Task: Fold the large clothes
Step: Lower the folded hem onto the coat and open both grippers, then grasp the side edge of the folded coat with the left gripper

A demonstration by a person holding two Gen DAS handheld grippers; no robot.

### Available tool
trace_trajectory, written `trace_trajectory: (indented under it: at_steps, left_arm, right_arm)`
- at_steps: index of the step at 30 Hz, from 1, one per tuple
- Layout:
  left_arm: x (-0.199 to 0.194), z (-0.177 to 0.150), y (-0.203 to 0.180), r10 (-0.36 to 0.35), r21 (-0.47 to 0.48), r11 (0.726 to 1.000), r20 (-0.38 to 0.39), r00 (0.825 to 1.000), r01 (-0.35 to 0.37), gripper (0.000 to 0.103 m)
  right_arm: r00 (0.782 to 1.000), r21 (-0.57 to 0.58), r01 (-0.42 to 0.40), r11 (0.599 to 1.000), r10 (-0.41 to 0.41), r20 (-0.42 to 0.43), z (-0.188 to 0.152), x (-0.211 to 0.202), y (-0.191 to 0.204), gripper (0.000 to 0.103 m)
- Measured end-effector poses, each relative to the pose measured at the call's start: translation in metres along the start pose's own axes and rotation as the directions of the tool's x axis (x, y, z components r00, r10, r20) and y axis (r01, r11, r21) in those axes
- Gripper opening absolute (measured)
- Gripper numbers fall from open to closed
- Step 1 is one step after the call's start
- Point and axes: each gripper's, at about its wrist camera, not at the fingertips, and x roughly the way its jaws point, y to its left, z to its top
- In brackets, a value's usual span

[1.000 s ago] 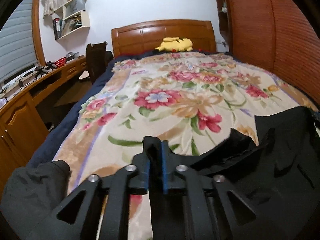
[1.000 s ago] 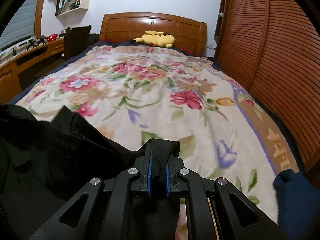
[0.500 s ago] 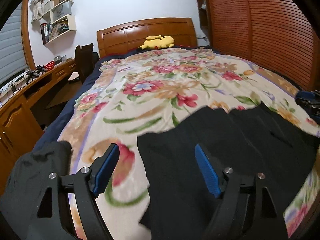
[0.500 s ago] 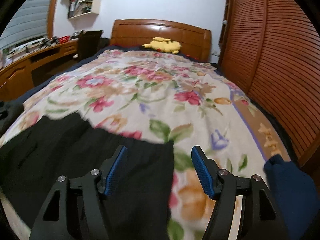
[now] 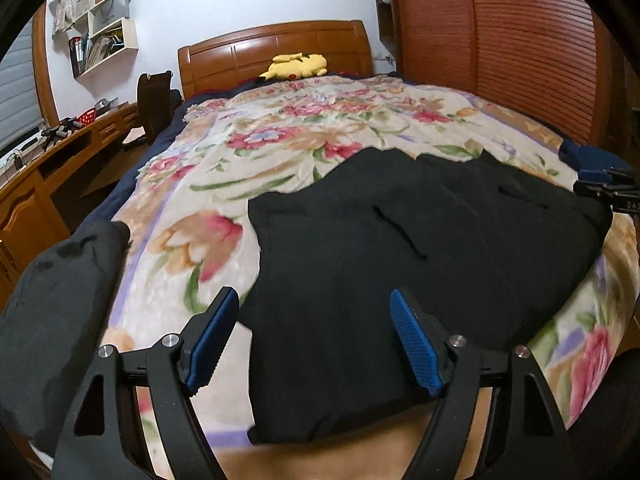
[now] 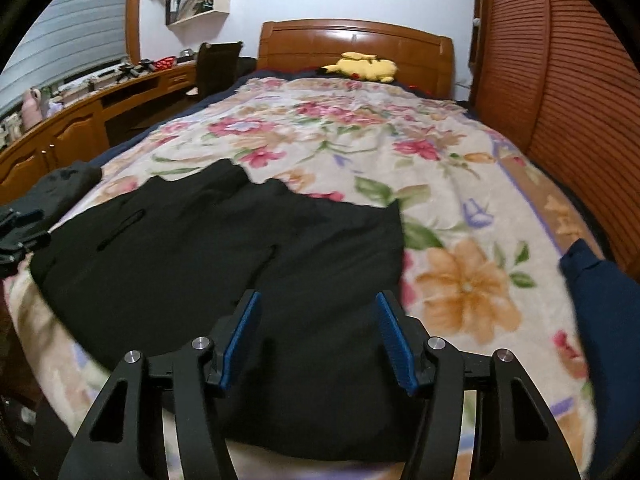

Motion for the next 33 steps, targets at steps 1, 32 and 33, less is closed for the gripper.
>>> trace_trajectory:
  at_steps: [1, 32, 33]
  left_arm:
    - [0.001, -0.004, 0.0, 0.006, 0.0, 1.0, -0.005, 1.0, -0.006, 0.079]
    - [0.023, -0.058, 0.02, -0.026, -0.21, 0.978, -0.105, 0.994, 0.004, 0.079]
    - [0.024, -0.058, 0.02, -0.024, -0.209, 0.978, -0.103, 0.994, 0.001, 0.08]
  right_arm:
    - [1.0, 0.006, -0.018, 1.0, 0.018, 0.0, -0.001, 0.001, 0.004, 0.061]
    - [0.988, -0.105, -0.143, 0.984, 0.148, 0.039, -0.037, 0.009, 0.056, 0.061]
    - [0.988, -0.111, -0.143, 0.983, 0.149, 0.048, -0.036, 0.008, 0.059, 0.061]
